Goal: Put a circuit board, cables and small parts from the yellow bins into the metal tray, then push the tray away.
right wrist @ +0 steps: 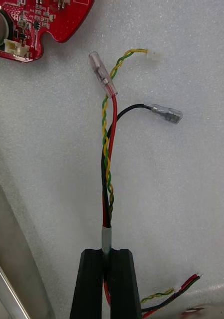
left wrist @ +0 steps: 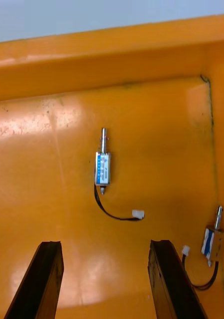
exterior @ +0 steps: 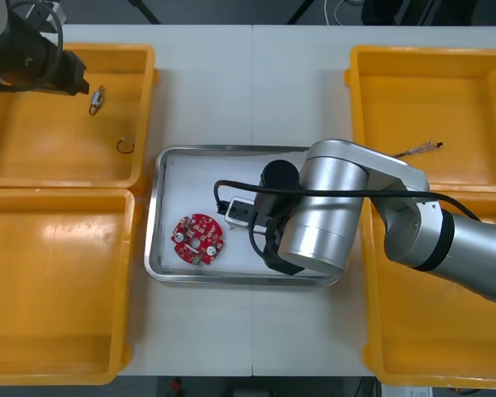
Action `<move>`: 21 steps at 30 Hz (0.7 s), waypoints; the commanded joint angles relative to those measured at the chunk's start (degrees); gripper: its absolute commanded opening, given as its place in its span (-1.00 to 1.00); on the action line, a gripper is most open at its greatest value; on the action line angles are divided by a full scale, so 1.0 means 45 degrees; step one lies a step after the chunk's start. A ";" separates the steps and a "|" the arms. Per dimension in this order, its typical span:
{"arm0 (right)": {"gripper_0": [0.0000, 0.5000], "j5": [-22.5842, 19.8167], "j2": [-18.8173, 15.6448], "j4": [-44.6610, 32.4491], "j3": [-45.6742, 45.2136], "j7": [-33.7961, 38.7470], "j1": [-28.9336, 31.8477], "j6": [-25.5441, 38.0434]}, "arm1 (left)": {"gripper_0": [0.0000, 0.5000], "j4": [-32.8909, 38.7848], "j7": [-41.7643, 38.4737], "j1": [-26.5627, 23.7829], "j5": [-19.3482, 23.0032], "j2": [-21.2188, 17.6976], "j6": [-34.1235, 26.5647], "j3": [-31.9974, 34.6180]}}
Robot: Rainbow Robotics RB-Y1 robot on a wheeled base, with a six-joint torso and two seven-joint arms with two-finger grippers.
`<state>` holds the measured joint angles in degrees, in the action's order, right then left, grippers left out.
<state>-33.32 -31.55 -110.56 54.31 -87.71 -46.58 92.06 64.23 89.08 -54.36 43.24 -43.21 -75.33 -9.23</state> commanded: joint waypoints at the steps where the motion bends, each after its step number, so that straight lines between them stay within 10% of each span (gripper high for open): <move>1: 0.98 -0.0056 0.0234 -0.0157 0.0098 -0.0294 -0.0431 -0.0125 | 1.00 -0.0700 0.1943 -0.0890 -0.0272 0.0657 0.1096 0.0000; 21: 1.00 -0.0056 0.0469 -0.2579 -0.2343 -0.0158 0.0253 0.3312 | 1.00 -0.2672 0.2334 -0.1046 -0.0897 0.1477 0.4319 -0.0958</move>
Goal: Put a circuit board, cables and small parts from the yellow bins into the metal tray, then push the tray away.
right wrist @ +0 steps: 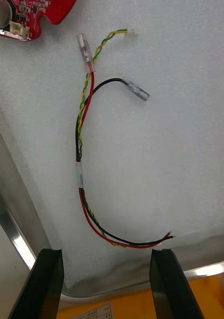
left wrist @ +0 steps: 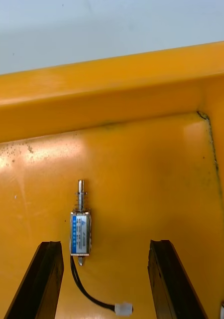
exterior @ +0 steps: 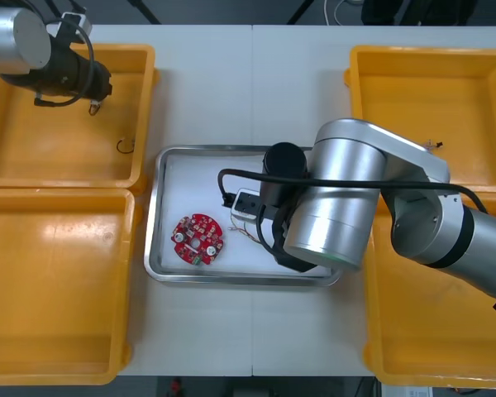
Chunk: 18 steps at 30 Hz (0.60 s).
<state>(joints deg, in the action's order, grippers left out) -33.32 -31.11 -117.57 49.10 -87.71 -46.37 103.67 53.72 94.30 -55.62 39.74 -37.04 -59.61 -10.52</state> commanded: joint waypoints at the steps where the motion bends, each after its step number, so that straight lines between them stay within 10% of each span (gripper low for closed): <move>1: 1.00 -0.0056 0.0370 -0.1217 -0.1420 -0.0139 0.0265 0.1025 | 1.00 -0.0474 0.1213 -0.0744 -0.0198 0.0146 0.0883 -0.0690; 18: 1.00 -0.0173 0.0370 -0.3170 -0.4877 0.0252 0.1281 0.1407 | 1.00 -0.1606 0.1663 -0.0744 -0.0413 0.0420 0.2172 -0.0865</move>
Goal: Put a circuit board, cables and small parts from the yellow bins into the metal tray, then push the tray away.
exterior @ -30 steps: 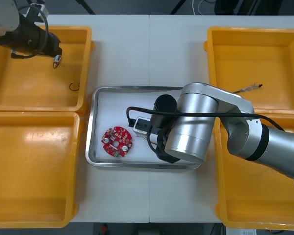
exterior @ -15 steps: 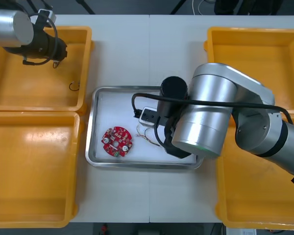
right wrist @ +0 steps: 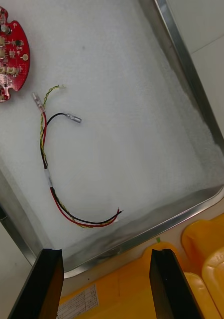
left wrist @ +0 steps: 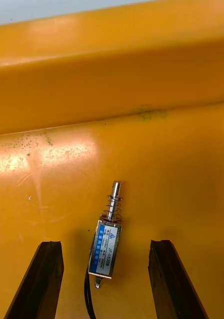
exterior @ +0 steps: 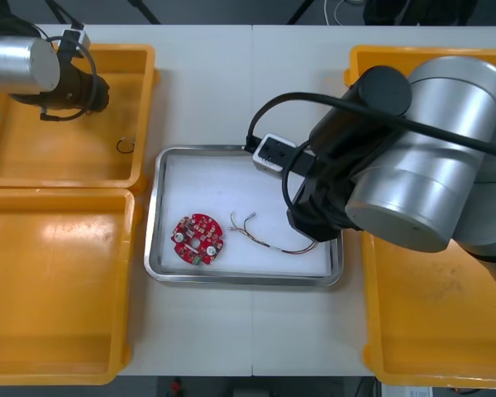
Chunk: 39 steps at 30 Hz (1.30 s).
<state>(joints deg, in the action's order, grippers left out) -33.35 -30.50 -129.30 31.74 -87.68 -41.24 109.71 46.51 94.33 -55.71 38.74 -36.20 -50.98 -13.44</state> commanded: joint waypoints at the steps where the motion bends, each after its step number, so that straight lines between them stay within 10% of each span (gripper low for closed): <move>1: 1.00 -0.0206 0.0235 -0.0582 -0.1272 0.0285 0.0142 0.0064 | 1.00 -0.0023 0.1635 -0.0725 -0.0191 0.0232 0.0312 -0.0295; 15: 1.00 -0.0909 -0.0585 -0.0582 -0.4554 0.0735 0.0864 0.0064 | 0.97 -0.0648 0.1654 -0.0705 -0.0132 0.0232 0.1172 -0.0822; 16: 1.00 -0.0890 -0.0624 -0.0543 -0.4710 0.0735 0.0923 0.0064 | 0.64 -0.0648 0.1654 -0.0705 -0.0132 0.0232 0.1172 -0.0822; 17: 1.00 -0.0870 -0.0663 -0.0484 -0.5022 0.0735 0.0981 0.0064 | -0.39 -0.0648 0.1654 -0.0705 -0.0132 0.0232 0.1152 -0.0822; 18: 1.00 -0.0870 -0.0702 -0.0348 -0.5335 0.0735 0.1021 0.0064 | -0.99 -0.0648 0.1654 -0.0705 -0.0132 0.0232 0.1172 -0.0822; 39: 1.00 0.1239 -0.0605 0.4574 -0.8460 -0.0144 0.0552 0.0064 | -1.00 0.1930 0.1244 -0.0725 0.0356 -0.1526 -0.3926 0.0291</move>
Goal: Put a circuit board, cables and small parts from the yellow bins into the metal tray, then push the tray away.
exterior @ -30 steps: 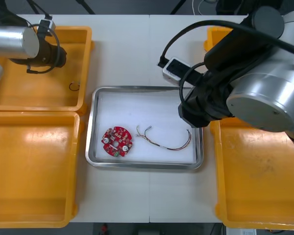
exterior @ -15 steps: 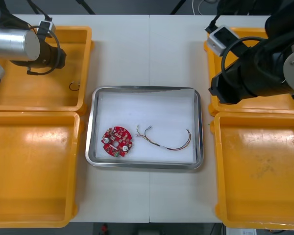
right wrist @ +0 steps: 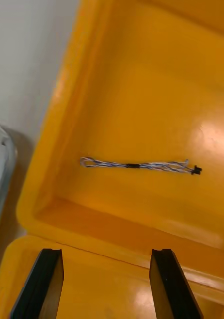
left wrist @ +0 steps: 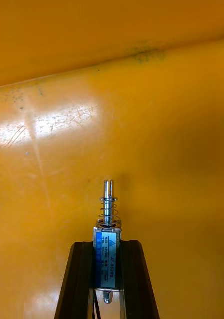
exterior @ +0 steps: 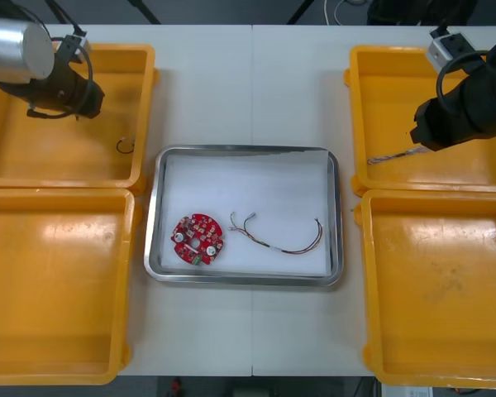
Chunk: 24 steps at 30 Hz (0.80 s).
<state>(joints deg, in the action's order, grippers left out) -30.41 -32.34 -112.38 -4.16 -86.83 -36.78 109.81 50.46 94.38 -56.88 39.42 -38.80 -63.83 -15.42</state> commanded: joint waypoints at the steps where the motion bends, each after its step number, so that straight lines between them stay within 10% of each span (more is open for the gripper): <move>1: 1.00 0.0626 -0.0216 0.0891 -0.0482 -0.0332 -0.0460 0.0042 | -1.00 0.1091 0.1214 -0.0466 0.0205 -0.0968 -0.1149 0.0751; 24: 1.00 0.4473 0.1855 0.6067 -0.1966 0.0703 -0.3331 -0.0809 | -1.00 0.9197 -0.4548 0.1389 0.0830 -0.1613 -0.7457 0.1103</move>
<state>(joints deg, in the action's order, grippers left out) -12.22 -25.44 -86.36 -11.63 -86.81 -47.70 107.23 86.43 84.69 -52.15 41.47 -43.63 -95.23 -12.03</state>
